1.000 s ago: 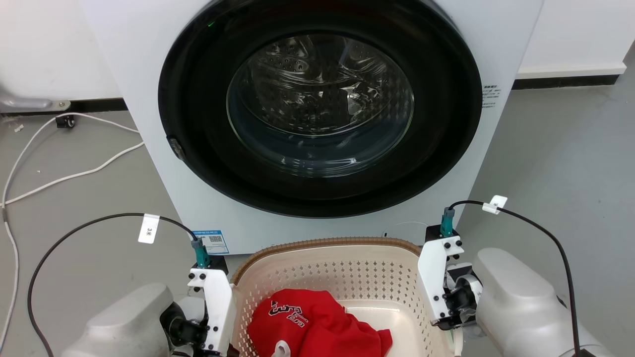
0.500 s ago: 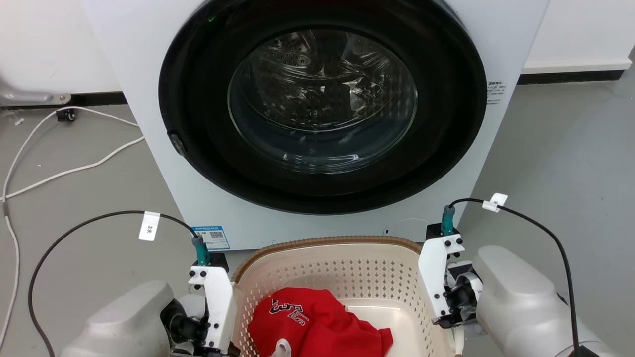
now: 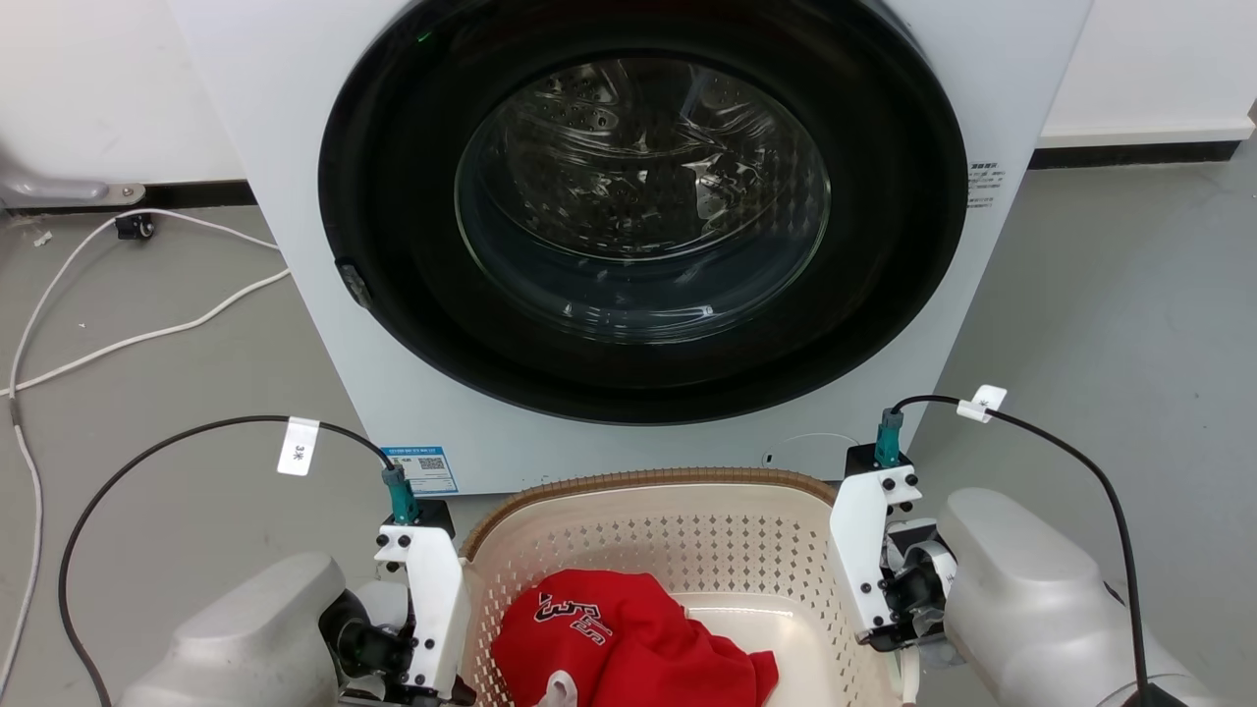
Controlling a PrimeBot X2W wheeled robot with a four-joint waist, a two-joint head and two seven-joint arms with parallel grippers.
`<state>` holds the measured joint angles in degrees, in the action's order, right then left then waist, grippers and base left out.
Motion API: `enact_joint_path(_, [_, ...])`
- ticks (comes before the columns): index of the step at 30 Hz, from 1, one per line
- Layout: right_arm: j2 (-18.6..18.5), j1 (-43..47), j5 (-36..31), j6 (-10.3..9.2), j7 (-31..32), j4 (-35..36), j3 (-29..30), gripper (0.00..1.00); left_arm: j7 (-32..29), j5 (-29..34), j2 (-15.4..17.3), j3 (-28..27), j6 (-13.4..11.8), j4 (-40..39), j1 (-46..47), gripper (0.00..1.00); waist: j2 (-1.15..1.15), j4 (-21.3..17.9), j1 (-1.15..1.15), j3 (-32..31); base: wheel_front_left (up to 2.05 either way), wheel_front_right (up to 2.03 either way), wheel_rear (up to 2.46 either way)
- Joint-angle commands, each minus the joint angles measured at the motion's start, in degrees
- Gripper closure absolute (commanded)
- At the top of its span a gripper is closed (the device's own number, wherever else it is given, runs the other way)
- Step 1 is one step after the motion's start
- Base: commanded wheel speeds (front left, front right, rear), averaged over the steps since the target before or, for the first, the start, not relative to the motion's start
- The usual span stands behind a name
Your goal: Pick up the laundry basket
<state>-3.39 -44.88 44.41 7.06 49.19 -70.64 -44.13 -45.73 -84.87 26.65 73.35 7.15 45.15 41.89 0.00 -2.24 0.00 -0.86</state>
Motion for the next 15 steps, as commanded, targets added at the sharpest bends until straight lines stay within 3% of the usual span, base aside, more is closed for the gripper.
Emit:
enact_joint_path(1, [0.93, -0.98, 0.56, 0.78, -0.21, 0.38, -0.24, 1.0, -0.15, 0.18, -0.45, -0.05, 0.56, -0.36, 0.93, 1.0, 0.0, 0.02, 0.0, 0.02, 0.0, 0.0, 0.0])
enact_joint_path(15, [0.93, -1.17, 2.09, 0.78, -0.26, 0.48, -1.74, 1.0, -0.48, 0.28, -0.35, -0.05, 0.57, -0.15, 0.54, 1.0, 0.0, -0.03, 0.0, -0.04, 0.0, 0.0, 0.0])
